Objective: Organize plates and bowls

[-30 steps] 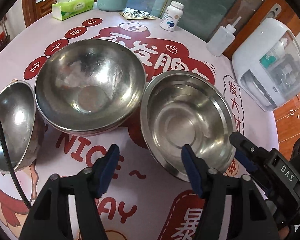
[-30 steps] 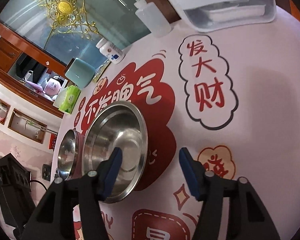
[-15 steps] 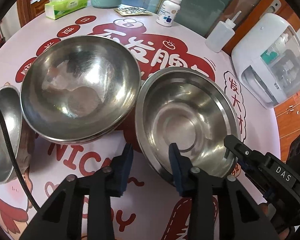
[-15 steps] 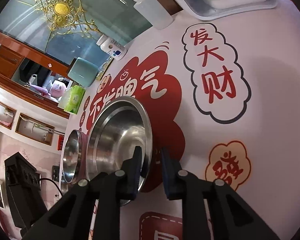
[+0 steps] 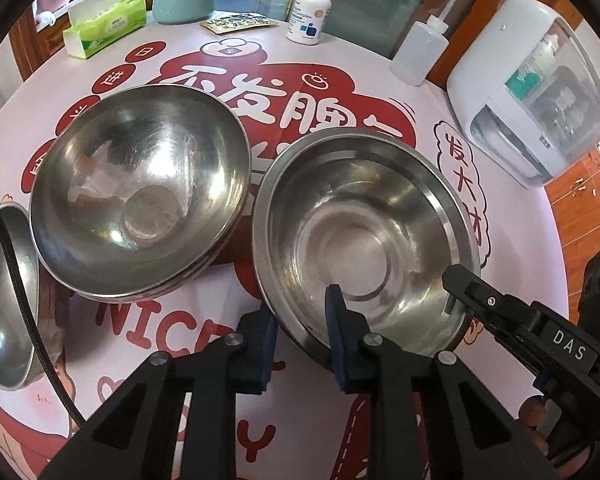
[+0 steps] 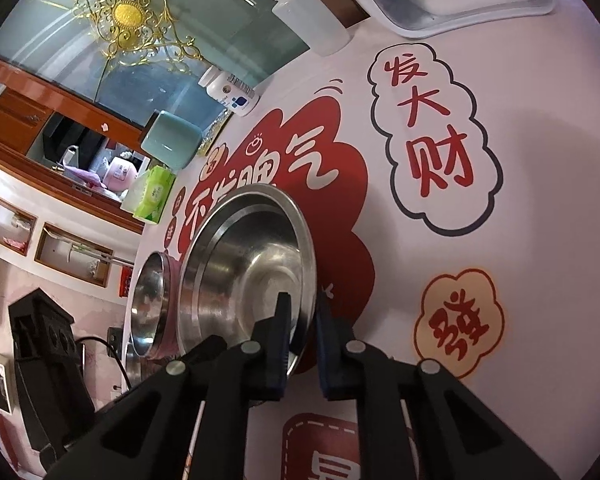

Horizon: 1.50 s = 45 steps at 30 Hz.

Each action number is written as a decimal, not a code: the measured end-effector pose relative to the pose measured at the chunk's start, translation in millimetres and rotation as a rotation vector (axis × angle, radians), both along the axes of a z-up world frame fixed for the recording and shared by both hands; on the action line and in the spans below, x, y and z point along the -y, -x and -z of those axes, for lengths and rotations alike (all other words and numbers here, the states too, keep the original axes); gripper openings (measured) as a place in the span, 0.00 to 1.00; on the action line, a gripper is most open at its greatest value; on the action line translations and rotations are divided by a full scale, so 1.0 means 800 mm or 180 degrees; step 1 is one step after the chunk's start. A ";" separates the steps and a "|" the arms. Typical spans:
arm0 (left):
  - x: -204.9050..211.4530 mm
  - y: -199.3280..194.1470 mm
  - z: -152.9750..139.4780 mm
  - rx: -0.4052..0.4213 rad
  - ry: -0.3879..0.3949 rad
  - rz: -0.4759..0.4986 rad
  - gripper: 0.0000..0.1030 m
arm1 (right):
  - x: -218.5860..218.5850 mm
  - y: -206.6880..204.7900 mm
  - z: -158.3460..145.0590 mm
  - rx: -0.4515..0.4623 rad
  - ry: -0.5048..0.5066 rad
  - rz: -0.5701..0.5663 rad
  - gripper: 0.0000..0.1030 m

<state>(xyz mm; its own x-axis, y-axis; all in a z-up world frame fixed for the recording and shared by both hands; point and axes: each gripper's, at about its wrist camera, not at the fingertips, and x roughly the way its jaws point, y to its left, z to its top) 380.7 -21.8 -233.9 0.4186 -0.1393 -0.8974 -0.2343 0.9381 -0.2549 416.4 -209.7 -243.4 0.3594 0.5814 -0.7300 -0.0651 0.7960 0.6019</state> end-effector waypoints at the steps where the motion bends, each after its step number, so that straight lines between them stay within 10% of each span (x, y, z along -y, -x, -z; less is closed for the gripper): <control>1: 0.002 0.001 -0.001 -0.0007 -0.0019 0.0011 0.21 | 0.000 0.003 -0.001 0.0002 0.0031 -0.0015 0.11; 45: -0.003 0.194 -0.085 0.0106 -0.0235 0.0391 0.22 | -0.012 0.192 -0.073 0.0099 0.0155 -0.0264 0.13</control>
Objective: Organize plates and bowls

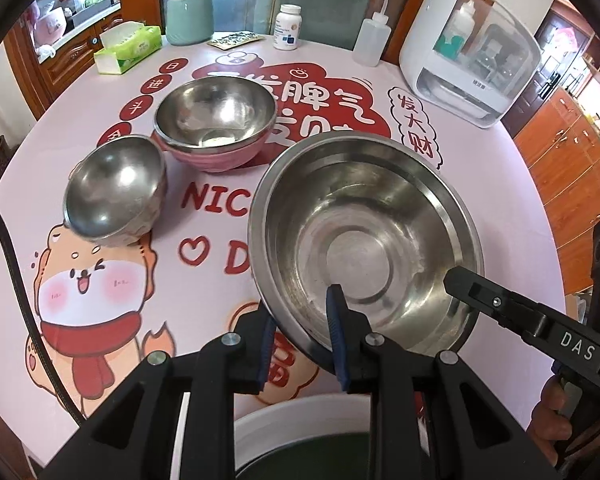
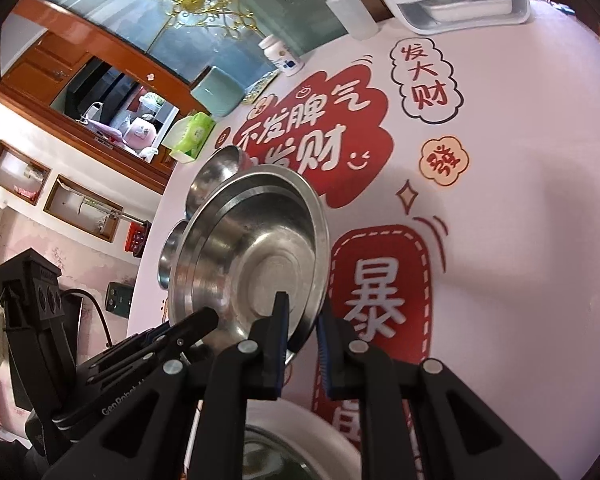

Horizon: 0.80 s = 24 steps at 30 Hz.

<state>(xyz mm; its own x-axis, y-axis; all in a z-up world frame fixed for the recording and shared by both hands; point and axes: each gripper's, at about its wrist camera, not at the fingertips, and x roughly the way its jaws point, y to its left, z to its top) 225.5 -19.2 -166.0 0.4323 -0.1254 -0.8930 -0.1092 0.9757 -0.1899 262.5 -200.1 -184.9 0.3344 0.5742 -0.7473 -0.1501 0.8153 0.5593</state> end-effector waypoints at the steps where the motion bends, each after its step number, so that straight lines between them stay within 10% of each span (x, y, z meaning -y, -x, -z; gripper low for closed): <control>1: -0.003 0.004 0.000 -0.0004 0.0007 0.0002 0.22 | -0.004 0.006 -0.003 0.0013 0.0013 0.0006 0.13; 24: -0.125 0.169 -0.041 0.0182 0.0015 0.0226 0.23 | -0.123 0.169 -0.037 0.0065 0.0080 0.0031 0.13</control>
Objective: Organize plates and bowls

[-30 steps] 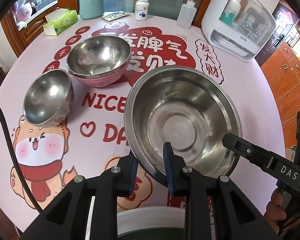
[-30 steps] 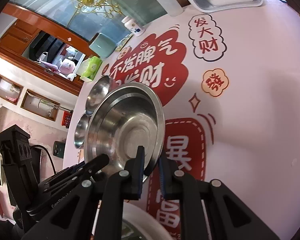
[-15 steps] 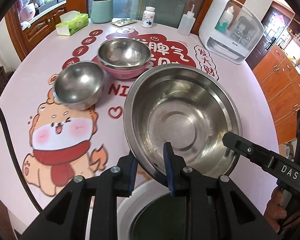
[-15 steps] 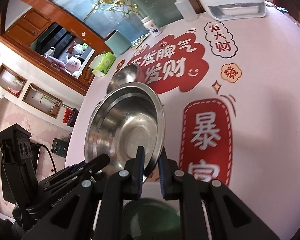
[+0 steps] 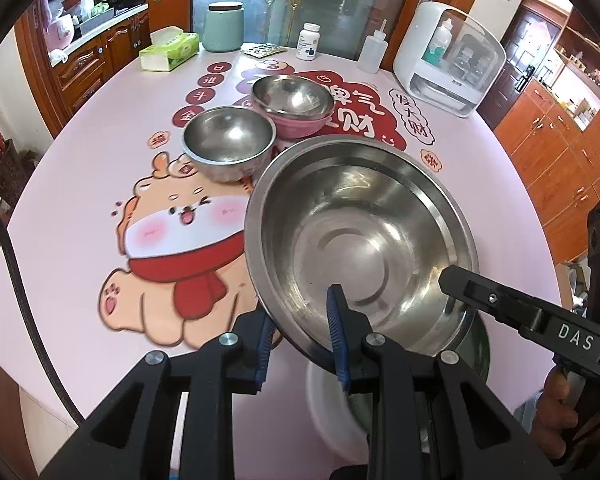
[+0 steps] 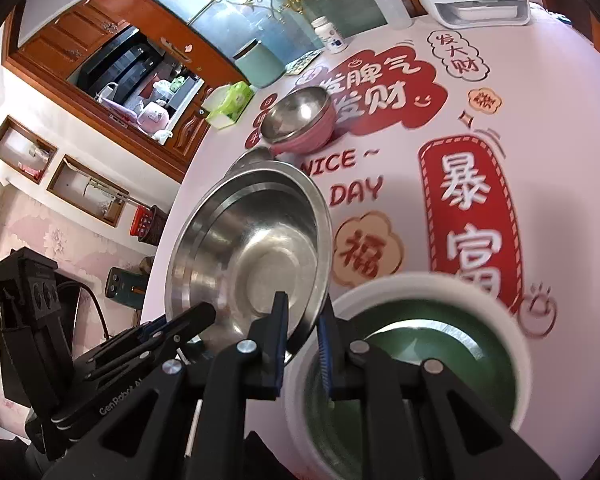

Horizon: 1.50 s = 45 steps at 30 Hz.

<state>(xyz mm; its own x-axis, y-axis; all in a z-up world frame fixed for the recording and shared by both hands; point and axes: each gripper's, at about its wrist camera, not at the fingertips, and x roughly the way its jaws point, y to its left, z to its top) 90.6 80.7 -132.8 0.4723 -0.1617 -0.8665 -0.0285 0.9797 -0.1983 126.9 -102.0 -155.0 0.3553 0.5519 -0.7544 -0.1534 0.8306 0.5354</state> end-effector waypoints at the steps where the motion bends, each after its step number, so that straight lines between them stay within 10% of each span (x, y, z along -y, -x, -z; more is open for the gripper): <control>1: -0.007 0.007 0.000 0.0010 -0.0009 0.0013 0.23 | -0.007 0.006 0.001 -0.0005 -0.0005 0.0005 0.13; 45: -0.143 0.048 0.110 -0.0978 0.0252 0.0193 0.23 | -0.140 0.058 0.089 -0.0974 0.0400 -0.0083 0.16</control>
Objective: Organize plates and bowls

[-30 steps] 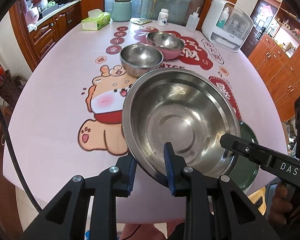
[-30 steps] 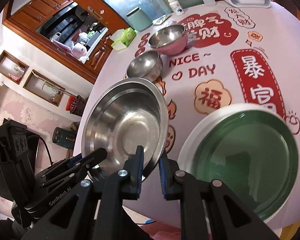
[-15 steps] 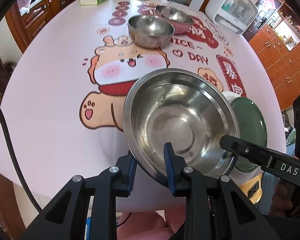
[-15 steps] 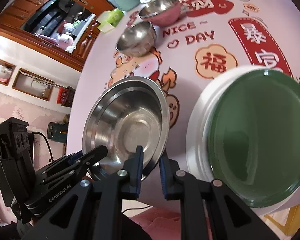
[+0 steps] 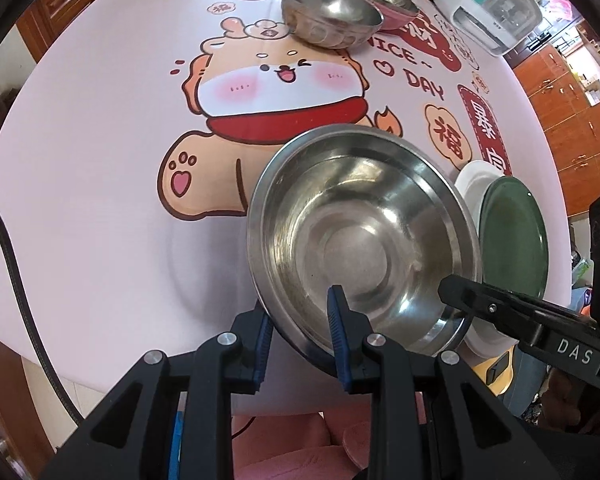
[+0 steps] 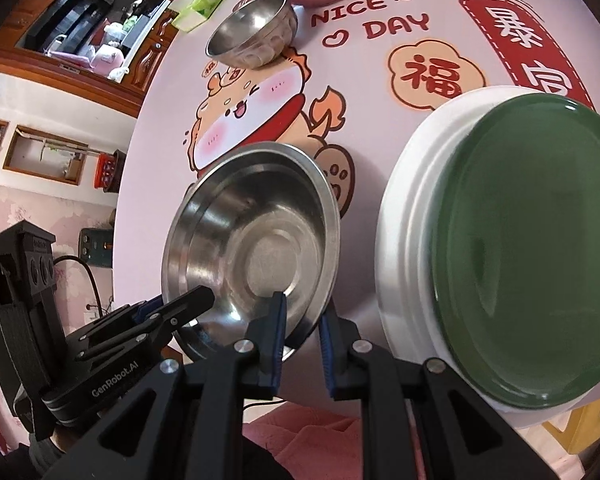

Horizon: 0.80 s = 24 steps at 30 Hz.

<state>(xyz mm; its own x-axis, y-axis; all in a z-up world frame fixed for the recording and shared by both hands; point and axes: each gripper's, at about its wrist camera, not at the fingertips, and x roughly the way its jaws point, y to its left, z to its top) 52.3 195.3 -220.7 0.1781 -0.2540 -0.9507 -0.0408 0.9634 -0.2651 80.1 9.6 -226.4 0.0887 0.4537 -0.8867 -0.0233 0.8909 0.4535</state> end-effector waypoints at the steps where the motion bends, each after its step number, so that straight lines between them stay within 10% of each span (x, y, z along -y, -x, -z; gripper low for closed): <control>1: -0.001 0.000 0.001 -0.0008 -0.0006 0.0001 0.23 | -0.002 0.000 0.002 -0.0015 0.0012 -0.0012 0.17; 12: -0.005 -0.004 0.012 -0.0095 -0.0015 0.0029 0.26 | -0.009 0.001 0.009 -0.0095 0.0132 -0.0045 0.18; 24: -0.011 -0.003 -0.002 0.0041 -0.0080 -0.0023 0.32 | -0.013 0.001 -0.011 0.0073 0.0403 -0.0094 0.43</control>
<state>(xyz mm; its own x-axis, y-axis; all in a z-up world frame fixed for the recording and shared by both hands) 55.1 204.5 -218.9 0.1921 -0.2288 -0.9543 -0.0445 0.9694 -0.2413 79.6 20.2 -217.7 0.0979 0.3409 -0.9350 -0.0595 0.9398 0.3364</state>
